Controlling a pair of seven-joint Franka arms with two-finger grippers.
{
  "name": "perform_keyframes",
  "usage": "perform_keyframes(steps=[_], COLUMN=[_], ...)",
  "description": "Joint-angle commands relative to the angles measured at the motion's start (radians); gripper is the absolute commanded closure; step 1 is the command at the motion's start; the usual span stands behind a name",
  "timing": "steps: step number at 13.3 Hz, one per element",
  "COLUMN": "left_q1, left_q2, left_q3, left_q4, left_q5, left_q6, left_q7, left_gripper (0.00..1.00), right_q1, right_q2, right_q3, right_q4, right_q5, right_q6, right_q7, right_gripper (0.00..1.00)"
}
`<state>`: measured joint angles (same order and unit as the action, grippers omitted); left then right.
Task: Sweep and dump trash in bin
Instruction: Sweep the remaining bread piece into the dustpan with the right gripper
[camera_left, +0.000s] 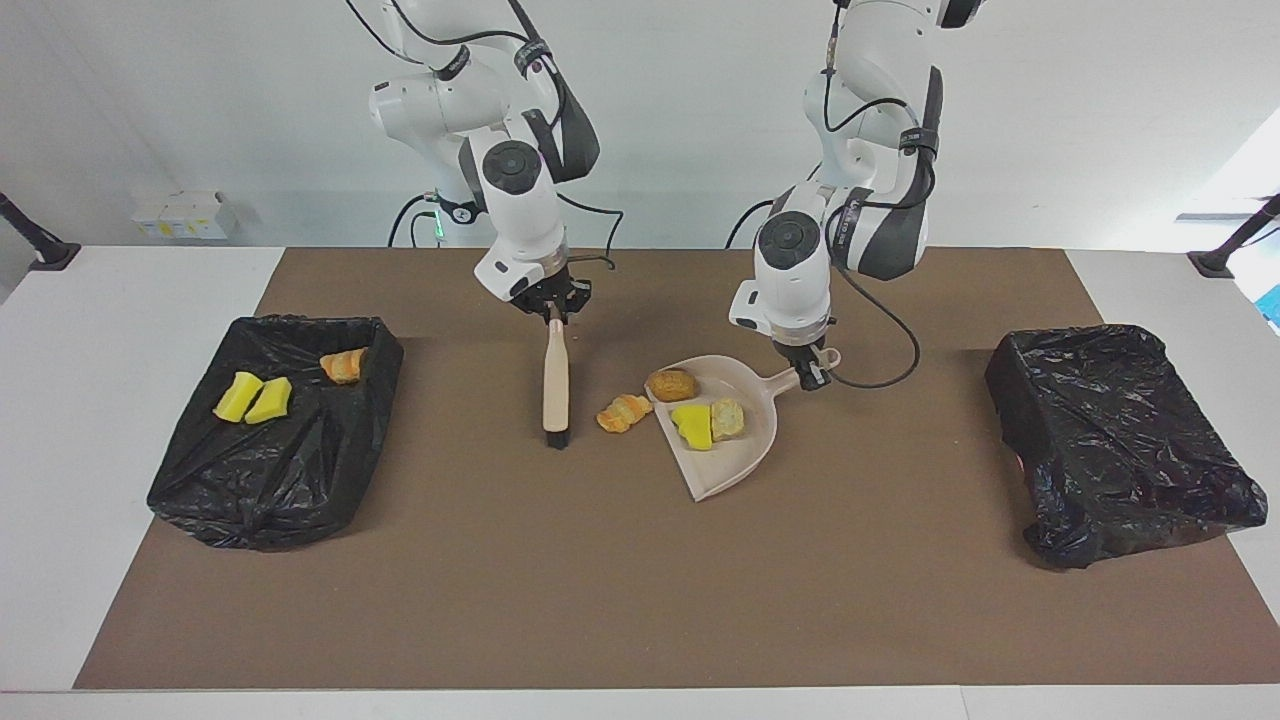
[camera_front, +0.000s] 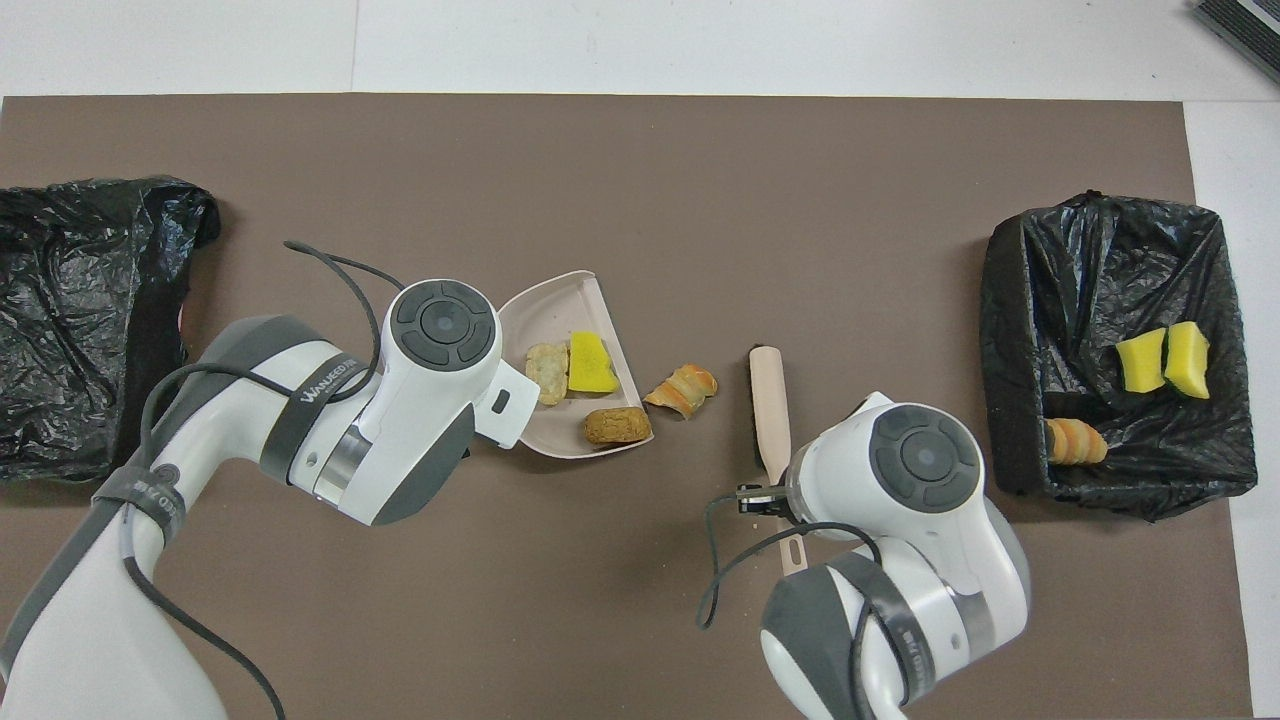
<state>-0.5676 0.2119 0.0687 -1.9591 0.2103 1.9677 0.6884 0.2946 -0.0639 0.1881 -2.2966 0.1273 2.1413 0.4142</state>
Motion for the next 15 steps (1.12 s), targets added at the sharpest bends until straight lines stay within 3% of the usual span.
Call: perform_keyframes(steps=[1, 5, 8, 13, 15], left_q1=[0.0, 0.0, 0.003, 0.035, 0.038], left_q2=[-0.009, -0.011, -0.009, -0.003, -0.002], left_q3=[0.005, 0.005, 0.005, 0.005, 0.005], left_q4=[-0.007, -0.011, -0.011, -0.011, -0.011], left_q5=[0.021, 0.023, 0.023, 0.021, 0.021], left_q6=[0.013, 0.023, 0.039, 0.072, 0.083], left_q7=[-0.006, 0.002, 0.043, 0.169, 0.206], left_gripper=[1.0, 1.0, 1.0, 1.0, 1.0], right_q1=[0.07, 0.141, 0.143, 0.156, 0.146], right_q2=[0.062, 0.163, 0.216, 0.21, 0.191], right_q3=[0.007, 0.007, 0.03, 0.028, 0.018], right_q4=[-0.001, 0.101, 0.163, 0.16, 0.16], right_q5=[0.0, 0.05, 0.225, 0.272, 0.259], right_q6=[0.098, 0.131, 0.166, 0.178, 0.105], right_q7=[0.049, 0.086, -0.006, -0.037, -0.04], right_gripper=[1.0, 1.0, 1.0, 1.0, 1.0])
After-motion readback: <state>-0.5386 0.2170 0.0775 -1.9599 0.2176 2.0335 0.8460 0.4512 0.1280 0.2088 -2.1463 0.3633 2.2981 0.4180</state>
